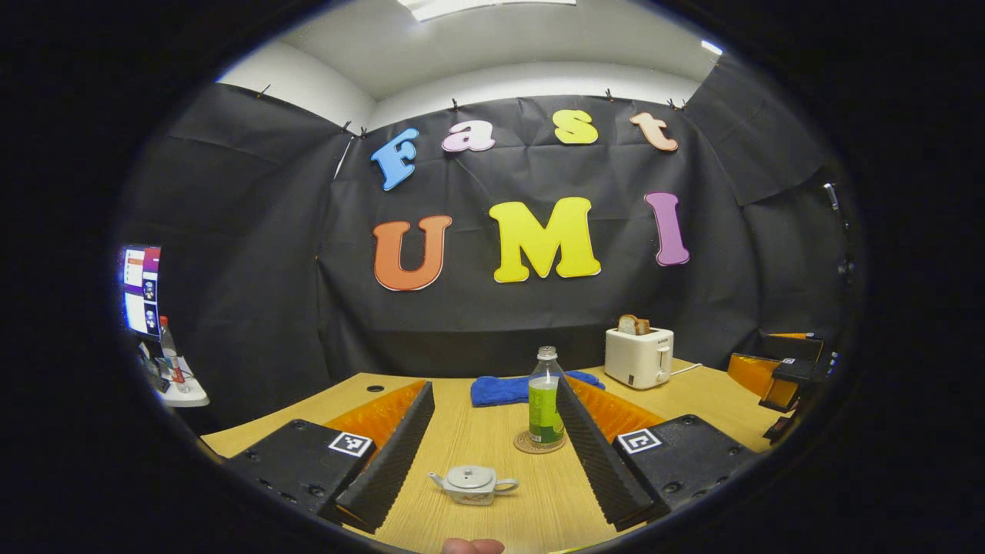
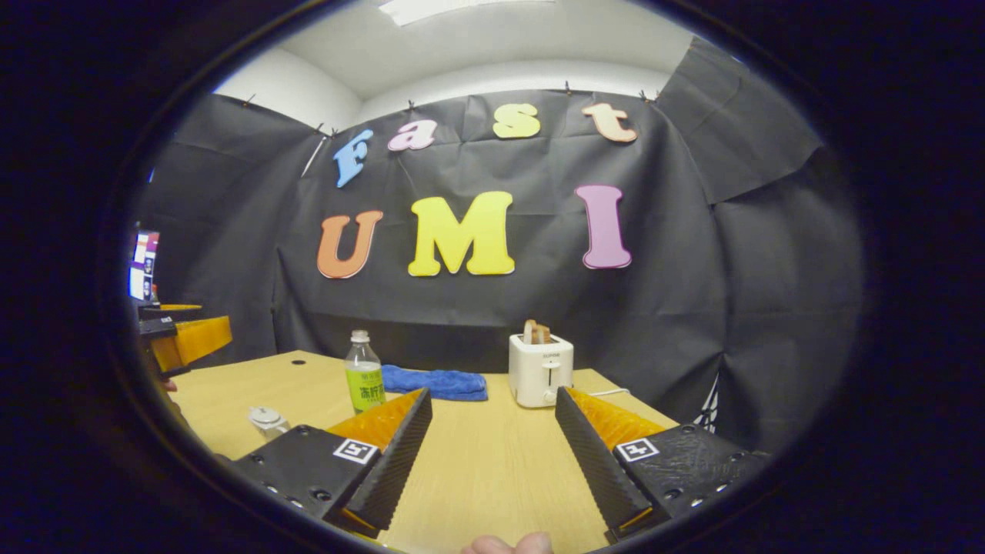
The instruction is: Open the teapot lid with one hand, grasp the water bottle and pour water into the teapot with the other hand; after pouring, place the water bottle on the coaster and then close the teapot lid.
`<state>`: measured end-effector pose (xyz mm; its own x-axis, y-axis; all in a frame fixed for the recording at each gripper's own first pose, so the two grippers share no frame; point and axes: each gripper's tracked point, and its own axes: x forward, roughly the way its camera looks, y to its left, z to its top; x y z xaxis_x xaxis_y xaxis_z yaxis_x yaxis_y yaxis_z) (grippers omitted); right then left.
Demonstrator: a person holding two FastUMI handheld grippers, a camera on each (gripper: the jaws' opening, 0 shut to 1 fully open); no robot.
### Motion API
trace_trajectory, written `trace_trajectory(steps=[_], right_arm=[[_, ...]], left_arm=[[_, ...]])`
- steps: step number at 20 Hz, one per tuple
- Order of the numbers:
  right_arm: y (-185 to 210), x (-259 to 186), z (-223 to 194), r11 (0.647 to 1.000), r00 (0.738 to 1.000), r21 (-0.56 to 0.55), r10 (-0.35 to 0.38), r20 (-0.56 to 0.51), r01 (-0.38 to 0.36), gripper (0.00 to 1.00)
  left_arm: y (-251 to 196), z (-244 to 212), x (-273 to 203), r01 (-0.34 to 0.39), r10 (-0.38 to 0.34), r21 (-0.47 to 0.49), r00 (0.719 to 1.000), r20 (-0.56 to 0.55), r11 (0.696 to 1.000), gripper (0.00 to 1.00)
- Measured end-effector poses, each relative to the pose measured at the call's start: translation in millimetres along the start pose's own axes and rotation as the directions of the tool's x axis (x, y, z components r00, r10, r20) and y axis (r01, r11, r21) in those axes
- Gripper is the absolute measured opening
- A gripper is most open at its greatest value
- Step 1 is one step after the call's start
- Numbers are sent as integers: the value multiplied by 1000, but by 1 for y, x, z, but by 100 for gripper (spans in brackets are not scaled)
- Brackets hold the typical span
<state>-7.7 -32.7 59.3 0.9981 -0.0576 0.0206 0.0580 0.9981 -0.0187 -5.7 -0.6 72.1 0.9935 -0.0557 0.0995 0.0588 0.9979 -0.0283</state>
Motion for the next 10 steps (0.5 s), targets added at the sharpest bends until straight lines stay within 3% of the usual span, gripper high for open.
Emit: trace_trajectory(steps=[2,10], right_arm=[[1,-3,2,1000,1000,-13,-11,13,12,93],[16,-12,1,1000,1000,-25,-13,22,14,96]], left_arm=[[-2,1,-8,2,-2,-11,1000,2,1000,99],[-3,0,-20,26,-26,-38,1000,6,999,99]])
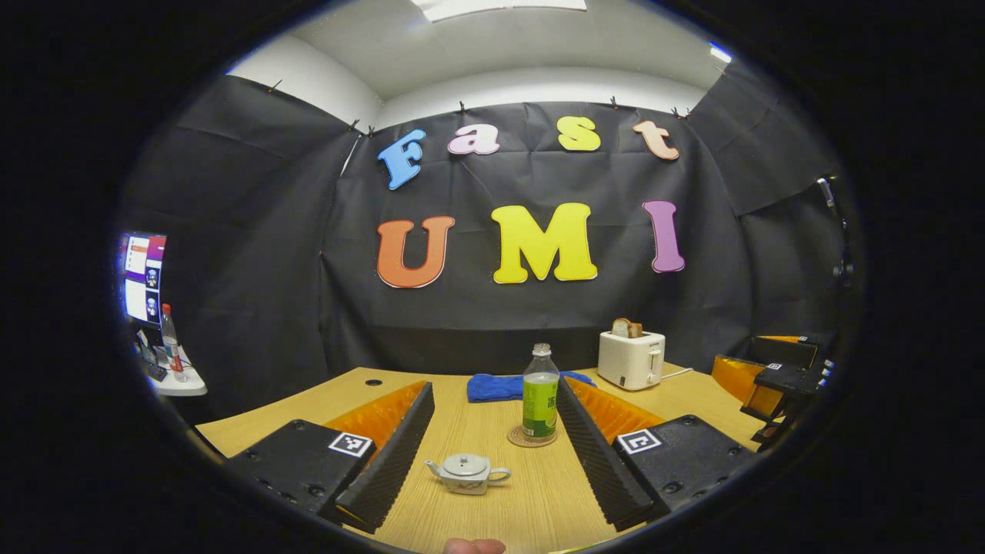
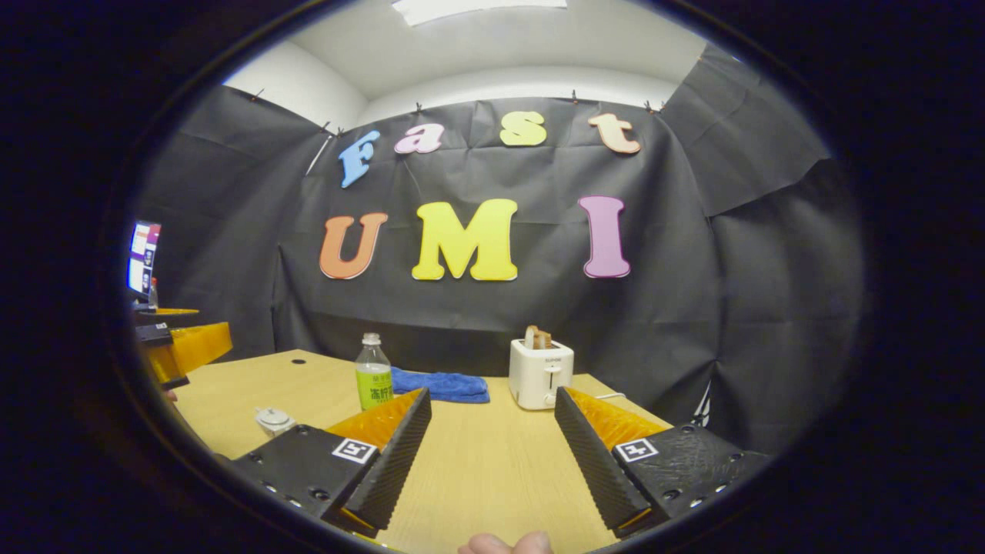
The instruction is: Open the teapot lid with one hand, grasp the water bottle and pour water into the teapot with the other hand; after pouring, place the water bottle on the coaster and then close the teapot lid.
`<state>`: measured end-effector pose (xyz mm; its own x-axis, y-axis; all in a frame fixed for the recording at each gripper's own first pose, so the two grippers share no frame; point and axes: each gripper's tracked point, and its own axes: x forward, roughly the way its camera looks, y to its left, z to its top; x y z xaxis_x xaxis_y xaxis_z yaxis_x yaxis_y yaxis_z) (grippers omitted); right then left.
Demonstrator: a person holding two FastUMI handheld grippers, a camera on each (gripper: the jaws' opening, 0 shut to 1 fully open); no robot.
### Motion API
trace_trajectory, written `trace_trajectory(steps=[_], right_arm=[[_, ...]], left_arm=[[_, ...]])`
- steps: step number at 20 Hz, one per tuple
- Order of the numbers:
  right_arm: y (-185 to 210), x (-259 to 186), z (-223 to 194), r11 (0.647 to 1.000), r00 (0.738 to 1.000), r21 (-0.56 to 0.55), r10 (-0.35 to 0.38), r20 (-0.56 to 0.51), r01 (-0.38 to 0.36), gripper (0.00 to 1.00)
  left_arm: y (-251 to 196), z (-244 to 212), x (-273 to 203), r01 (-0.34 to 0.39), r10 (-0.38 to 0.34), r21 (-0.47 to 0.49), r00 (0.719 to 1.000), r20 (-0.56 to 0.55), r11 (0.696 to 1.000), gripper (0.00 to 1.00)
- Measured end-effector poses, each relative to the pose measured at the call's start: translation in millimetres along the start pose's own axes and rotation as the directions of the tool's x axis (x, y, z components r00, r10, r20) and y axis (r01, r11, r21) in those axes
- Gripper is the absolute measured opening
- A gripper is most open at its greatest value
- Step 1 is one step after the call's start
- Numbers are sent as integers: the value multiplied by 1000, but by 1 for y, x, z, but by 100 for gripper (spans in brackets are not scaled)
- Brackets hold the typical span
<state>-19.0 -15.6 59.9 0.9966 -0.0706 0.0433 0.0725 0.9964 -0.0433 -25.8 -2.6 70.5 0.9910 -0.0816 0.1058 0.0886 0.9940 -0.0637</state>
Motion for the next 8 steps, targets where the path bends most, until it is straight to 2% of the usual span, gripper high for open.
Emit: trace_trajectory(steps=[8], right_arm=[[-3,-1,-6,1000,1000,1,-12,-1,12,96]], left_arm=[[-5,-5,2,15,-14,5,1000,-11,1000,99]])
